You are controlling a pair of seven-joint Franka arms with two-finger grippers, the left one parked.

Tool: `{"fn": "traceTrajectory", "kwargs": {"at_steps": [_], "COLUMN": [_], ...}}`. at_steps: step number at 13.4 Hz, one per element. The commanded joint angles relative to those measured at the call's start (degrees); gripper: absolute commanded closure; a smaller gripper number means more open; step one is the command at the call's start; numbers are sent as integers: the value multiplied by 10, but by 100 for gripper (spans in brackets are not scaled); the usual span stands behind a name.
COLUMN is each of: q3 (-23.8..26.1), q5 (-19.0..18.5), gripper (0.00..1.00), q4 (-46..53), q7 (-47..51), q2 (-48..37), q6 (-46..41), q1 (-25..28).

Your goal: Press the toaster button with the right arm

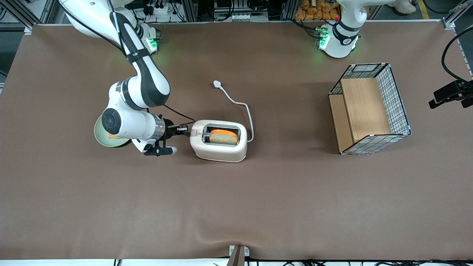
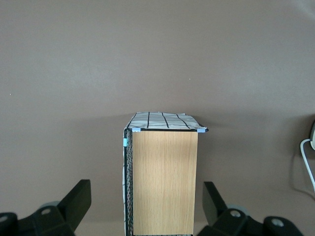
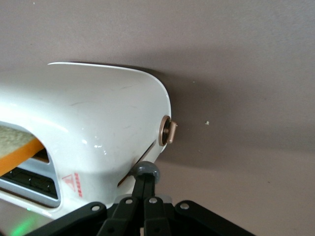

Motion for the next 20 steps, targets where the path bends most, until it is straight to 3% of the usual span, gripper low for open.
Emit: {"fn": "traceTrajectory", "kwargs": {"at_steps": [1,10,15,20], "q3": [-3,-3,-4,-7], "q5": [43,74,161,165], "gripper": [100,100,100,100], "q4": [-3,-13,-13,-10], "q7": [-34,-74,-164,-160], "q2": [15,55,85,71], "q6": [16,61,63,54], "q1": [4,-3,-19,-19]}}
